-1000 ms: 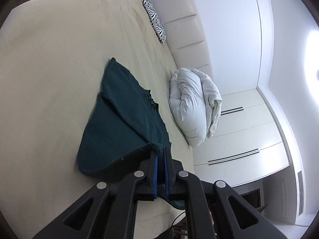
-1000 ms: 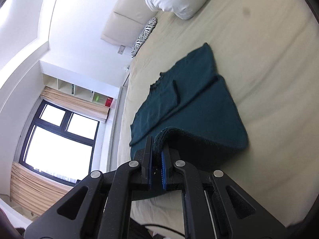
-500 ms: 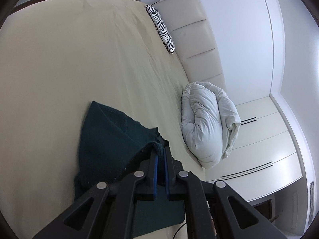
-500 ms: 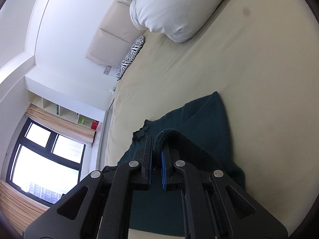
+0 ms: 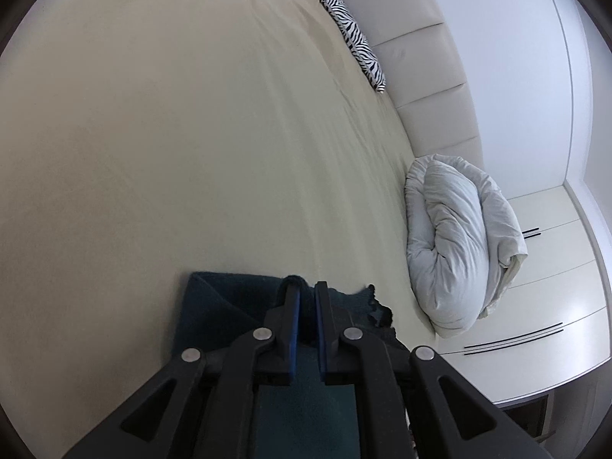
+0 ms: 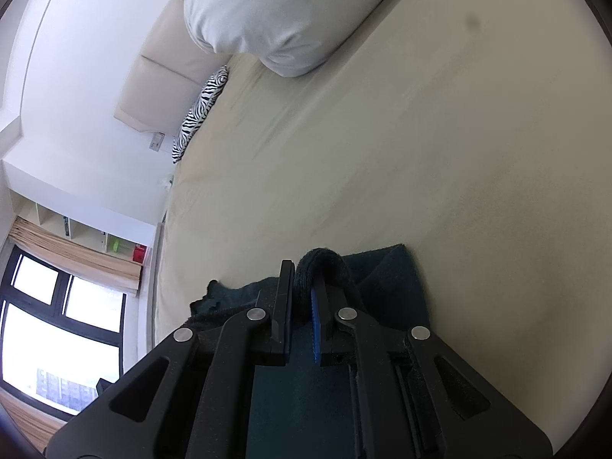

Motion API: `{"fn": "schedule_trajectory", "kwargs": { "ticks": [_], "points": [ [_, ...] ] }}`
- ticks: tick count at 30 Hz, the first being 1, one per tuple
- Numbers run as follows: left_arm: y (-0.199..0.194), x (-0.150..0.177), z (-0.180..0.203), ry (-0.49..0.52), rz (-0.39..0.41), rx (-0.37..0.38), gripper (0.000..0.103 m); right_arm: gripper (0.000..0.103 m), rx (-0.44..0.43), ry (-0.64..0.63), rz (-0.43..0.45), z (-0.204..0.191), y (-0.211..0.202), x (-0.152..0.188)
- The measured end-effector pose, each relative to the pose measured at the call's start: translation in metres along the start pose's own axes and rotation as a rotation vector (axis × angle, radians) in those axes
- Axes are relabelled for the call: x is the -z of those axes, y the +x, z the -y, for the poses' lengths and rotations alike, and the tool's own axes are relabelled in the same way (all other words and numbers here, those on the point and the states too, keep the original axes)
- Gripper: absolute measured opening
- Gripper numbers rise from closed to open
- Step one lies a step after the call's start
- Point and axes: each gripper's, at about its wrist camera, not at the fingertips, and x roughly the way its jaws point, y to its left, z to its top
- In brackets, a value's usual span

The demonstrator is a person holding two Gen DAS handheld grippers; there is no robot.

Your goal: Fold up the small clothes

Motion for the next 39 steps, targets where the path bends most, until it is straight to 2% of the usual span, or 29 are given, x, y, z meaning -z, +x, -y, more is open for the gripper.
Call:
{"fn": "schedule_trajectory", "kwargs": {
  "ticks": [2,3,4,7,8,13,16,19,22,25,28,30,32,35,36,38,39],
  "points": [
    [0.001,0.000,-0.006,-0.015,-0.001,-0.001,0.015,0.010,0.028,0.019,0.008,0.008,0.009,-0.002],
    [-0.001,0.001,-0.007,-0.017,0.002,0.007,0.022,0.017,0.037,0.035,0.003,0.012,0.014,-0.002],
    [-0.006,0.002,-0.009,-0.016,0.009,0.010,0.029,0.020,0.038,0.055,-0.003,0.015,0.017,-0.003],
    [-0.022,0.009,-0.009,-0.019,0.024,0.042,0.035,0.034,0.036,0.032,0.034,0.014,0.012,-0.003],
    [-0.028,0.011,-0.010,-0.020,0.030,0.048,0.035,0.044,0.053,0.018,0.048,0.013,0.008,-0.003],
    [-0.050,0.026,0.006,0.049,0.078,0.028,0.038,0.045,0.084,-0.031,0.092,0.006,-0.017,-0.002],
    [-0.051,0.042,0.023,0.114,0.075,0.010,0.040,0.045,0.068,-0.077,0.079,-0.007,-0.024,0.008],
    [-0.037,0.069,0.046,0.229,0.050,-0.031,0.041,0.045,0.042,-0.139,0.032,-0.030,-0.023,0.023],
    [-0.022,0.086,0.059,0.319,0.042,-0.086,0.041,0.045,0.013,-0.219,-0.052,-0.055,-0.003,0.047],
    [-0.004,0.092,0.063,0.409,0.075,-0.194,0.041,0.045,-0.016,-0.313,-0.115,-0.077,0.017,0.070],
    [0.004,0.084,0.051,0.428,0.116,-0.289,0.041,0.045,-0.001,-0.371,-0.154,-0.088,0.037,0.084],
    [0.006,0.076,0.035,0.404,0.120,-0.296,0.035,0.044,0.033,-0.348,-0.125,-0.079,0.044,0.080],
    [0.007,0.073,0.024,0.423,0.127,-0.288,0.027,0.039,0.010,-0.239,-0.068,-0.057,0.046,0.060],
    [0.004,0.068,0.012,0.390,0.148,-0.246,0.015,0.023,-0.033,-0.074,0.031,-0.018,0.039,0.032],
    [0.003,0.066,0.009,0.367,0.153,-0.240,0.008,0.009,-0.020,-0.059,0.059,-0.008,0.036,0.026],
    [0.000,0.060,-0.002,0.299,0.151,-0.195,0.005,0.008,0.014,-0.031,0.100,0.010,0.030,0.019],
    [-0.003,0.059,-0.006,0.275,0.148,-0.175,0.005,0.008,-0.014,0.008,0.116,0.020,0.026,0.017]
  ]
}}
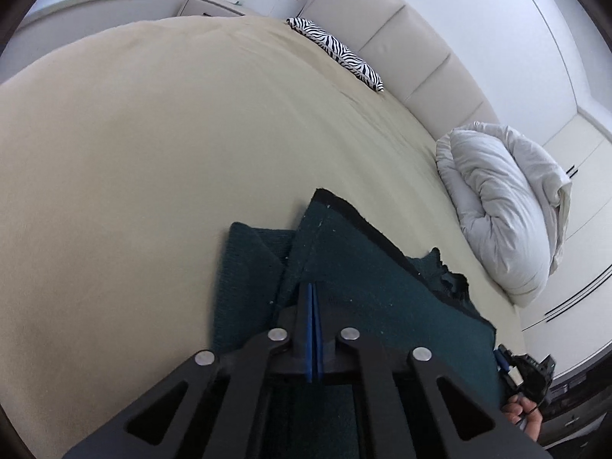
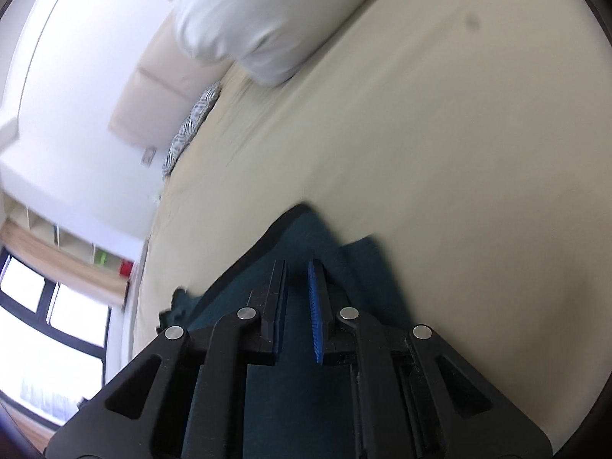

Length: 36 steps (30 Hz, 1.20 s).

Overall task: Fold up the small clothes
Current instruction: 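Lower the folded hem onto the sweater and open both grippers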

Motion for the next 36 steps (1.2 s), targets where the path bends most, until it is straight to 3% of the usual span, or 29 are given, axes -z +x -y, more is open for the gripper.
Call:
{"fn": "schedule_trajectory", "kwargs": {
  "ticks": [2,4,5,6,7,9,12,14,16,20,25,30,36],
  "points": [
    [-0.008,0.002,0.000,0.011,0.004,-0.016,0.005,0.013,-0.028,0.076,0.038,0.017,-0.013,-0.005],
    [-0.024,0.009,0.011,0.061,0.020,-0.067,0.008,0.017,0.035,0.084,0.074,0.017,-0.027,-0.007],
    [-0.032,0.014,0.018,0.091,0.038,-0.101,0.015,0.018,0.061,0.074,0.073,0.014,-0.036,-0.006],
    [-0.042,0.020,0.027,0.121,0.058,-0.118,0.028,0.018,0.061,0.056,0.068,0.009,-0.042,-0.003],
    [-0.053,0.029,0.037,0.152,0.077,-0.111,0.037,0.018,0.032,0.023,0.063,-0.001,-0.052,0.004],
    [-0.067,0.051,0.062,0.242,0.086,-0.116,0.045,0.018,-0.031,-0.045,0.040,-0.027,-0.063,0.023],
    [-0.061,0.083,0.089,0.392,0.059,-0.195,0.048,0.018,-0.194,-0.176,-0.098,-0.081,-0.062,0.083],
    [-0.045,0.093,0.086,0.402,-0.009,-0.250,0.048,0.018,-0.271,-0.272,-0.218,-0.118,-0.045,0.126],
    [-0.042,0.096,0.078,0.394,-0.014,-0.253,0.048,0.018,-0.325,-0.318,-0.351,-0.140,-0.020,0.169],
    [-0.040,0.096,0.076,0.420,-0.043,-0.259,0.048,0.014,-0.261,-0.332,-0.491,-0.137,0.018,0.225],
    [-0.043,0.099,0.071,0.413,-0.032,-0.242,0.048,0.015,-0.242,-0.207,-0.343,-0.097,-0.007,0.197],
    [-0.045,0.099,0.066,0.401,-0.028,-0.221,0.048,0.015,-0.116,-0.087,-0.149,-0.044,-0.048,0.146],
    [-0.045,0.099,0.067,0.407,-0.024,-0.216,0.048,0.020,0.005,-0.010,0.018,-0.013,-0.106,0.122]
  ]
}}
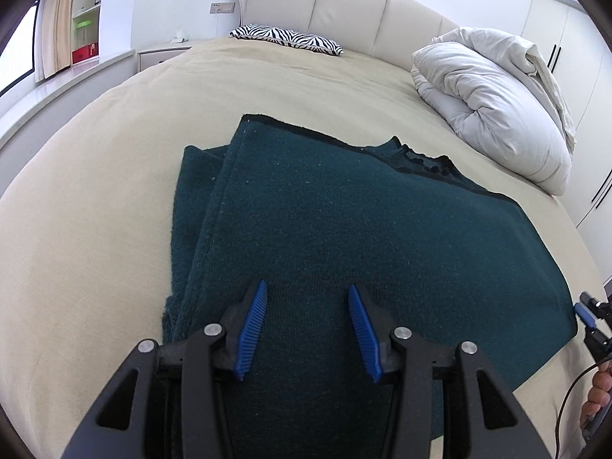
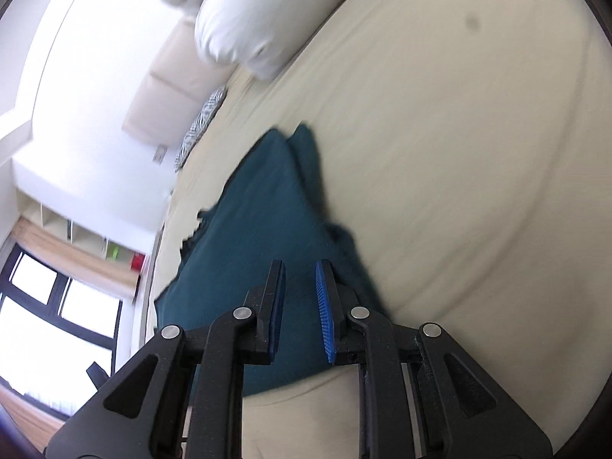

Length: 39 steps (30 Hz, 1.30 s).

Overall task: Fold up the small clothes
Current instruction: 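Lower the folded hem onto the sweater and open both grippers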

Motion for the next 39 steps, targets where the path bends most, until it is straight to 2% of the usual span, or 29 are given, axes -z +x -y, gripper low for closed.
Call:
{"fn": "schedule_trajectory", "kwargs": {
  "ticks": [3,4,5,6,8,13,17,19,22,24,29,31,34,35,37,39],
  "points": [
    [0.001,0.000,0.001,0.006,0.003,-0.005,0.048,0.025,0.000,-0.040,0.033,-0.018,-0.013,-0.001],
    [0.001,0.000,0.001,0.008,0.003,-0.007,0.048,0.027,-0.022,-0.076,0.020,-0.034,-0.008,0.002],
    [0.001,0.000,0.001,0.007,0.002,-0.006,0.048,0.033,-0.038,-0.109,-0.003,-0.031,-0.013,-0.005],
    [0.001,0.000,0.001,0.004,0.000,-0.003,0.048,0.041,-0.054,-0.135,-0.024,-0.046,-0.004,0.001],
    [0.000,0.000,0.000,0.004,-0.001,0.000,0.048,0.046,-0.117,-0.166,-0.073,-0.069,0.014,0.009],
    [0.002,0.001,-0.002,-0.001,-0.001,0.011,0.048,0.046,-0.167,-0.258,-0.209,-0.126,0.074,0.037],
    [0.003,0.002,-0.005,-0.006,0.007,0.025,0.048,0.046,-0.183,-0.280,-0.272,-0.160,0.118,0.055],
    [0.004,0.004,-0.005,-0.007,0.012,0.028,0.048,0.046,-0.171,-0.280,-0.291,-0.166,0.136,0.054],
    [0.003,0.004,-0.007,-0.013,0.017,0.037,0.048,0.046,-0.139,-0.271,-0.295,-0.157,0.154,0.051],
    [0.003,0.005,-0.009,-0.023,0.020,0.052,0.048,0.045,-0.107,-0.235,-0.279,-0.152,0.176,0.031],
    [0.001,0.005,-0.013,-0.042,0.025,0.079,0.048,0.044,-0.145,-0.131,-0.199,-0.106,0.183,-0.013],
    [0.001,0.005,-0.015,-0.046,0.026,0.087,0.048,0.044,-0.083,-0.091,-0.129,-0.081,0.164,-0.030],
    [0.000,0.006,-0.018,-0.061,0.028,0.107,0.047,0.039,-0.077,-0.023,-0.064,-0.046,0.134,-0.049],
    [-0.001,0.005,-0.021,-0.074,0.028,0.121,0.047,0.043,-0.065,-0.012,-0.040,-0.036,0.122,-0.054],
    [-0.002,0.005,-0.027,-0.105,0.031,0.158,0.047,0.046,0.019,0.004,0.019,-0.019,0.091,-0.061],
    [-0.006,0.003,-0.030,-0.132,0.027,0.184,0.047,0.054,0.020,0.045,0.052,0.000,0.065,-0.064]
  ]
}}
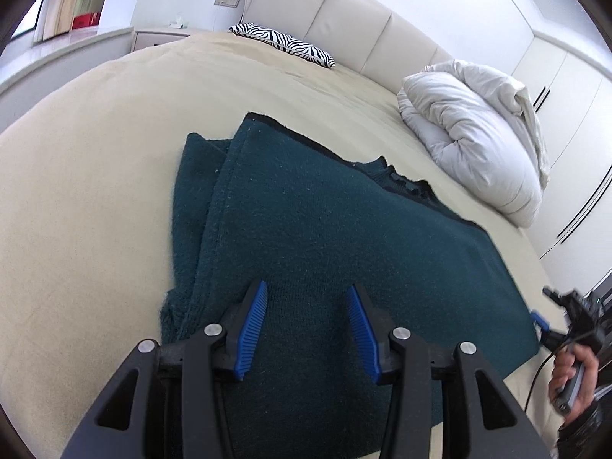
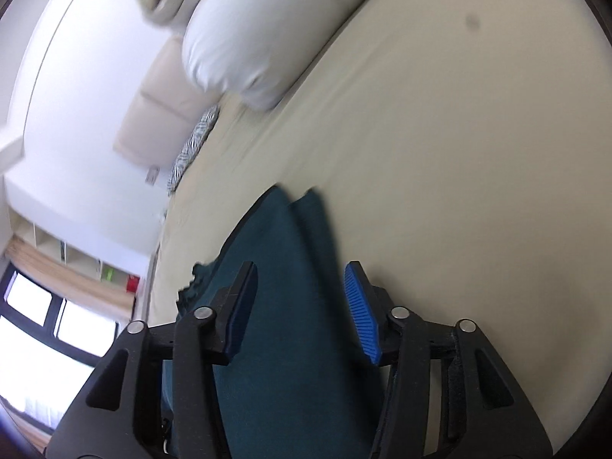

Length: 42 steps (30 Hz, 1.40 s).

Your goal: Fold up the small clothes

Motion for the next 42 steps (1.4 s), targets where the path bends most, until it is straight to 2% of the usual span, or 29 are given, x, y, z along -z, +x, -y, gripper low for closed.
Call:
{"fn": "schedule_trajectory", "kwargs": {
  "ticks": [2,4,6,9,12,13,16,19,20,22,24,26,28,33,39,42],
  "points": [
    [-0.006,-0.001,0.005,-0.008,-0.004,-0.015,0.048,0.058,0.022,0.022,0.009,0.015,-0.020,-0.002],
    [-0.011,-0.001,0.013,-0.006,-0.005,-0.026,0.054,0.058,0.030,0.018,-0.004,0.025,-0.033,-0.002],
    [-0.011,0.000,0.026,0.006,-0.017,-0.016,0.055,0.059,0.015,0.019,-0.038,0.028,-0.033,-0.002],
    [-0.005,-0.001,0.041,0.002,-0.031,0.017,0.055,0.059,-0.021,0.021,-0.096,0.034,-0.056,-0.007],
    [0.003,0.000,0.054,0.010,-0.051,0.041,0.055,0.059,-0.061,0.016,-0.198,0.021,-0.031,0.003],
    [0.006,0.000,0.058,0.014,-0.058,0.048,0.055,0.059,-0.037,0.004,-0.250,0.016,-0.019,0.007],
    [0.014,0.003,0.066,0.025,-0.075,0.048,0.055,0.059,-0.001,0.007,-0.265,0.009,-0.011,0.009],
    [0.021,0.006,0.063,0.025,-0.088,0.023,0.054,0.059,-0.059,0.104,-0.308,0.013,-0.007,0.008],
    [0.020,0.008,0.062,0.025,-0.089,0.021,0.054,0.059,-0.055,0.117,-0.322,0.012,-0.006,0.008],
    [0.022,0.012,0.067,0.062,-0.087,-0.021,0.053,0.059,-0.043,0.110,-0.335,0.009,-0.003,0.009],
    [0.026,0.020,0.082,0.161,-0.087,-0.105,0.053,0.059,-0.040,0.105,-0.350,0.007,-0.001,0.009],
    [0.030,0.026,0.097,0.251,-0.086,-0.180,0.058,0.059,-0.042,0.096,-0.361,0.005,0.003,0.010],
    [0.032,0.030,0.103,0.284,-0.084,-0.206,0.062,0.059,-0.042,0.091,-0.364,0.003,0.008,0.012],
    [0.027,0.028,0.090,0.249,-0.083,-0.152,0.062,0.059,-0.048,0.092,-0.367,0.001,0.013,0.012],
    [0.024,0.030,0.090,0.249,-0.083,-0.150,0.062,0.058,-0.062,0.087,-0.366,0.001,0.017,0.012],
    [0.017,0.025,0.091,0.213,-0.084,-0.134,0.062,0.057,-0.072,0.102,-0.367,0.003,0.017,0.012]
  ]
}}
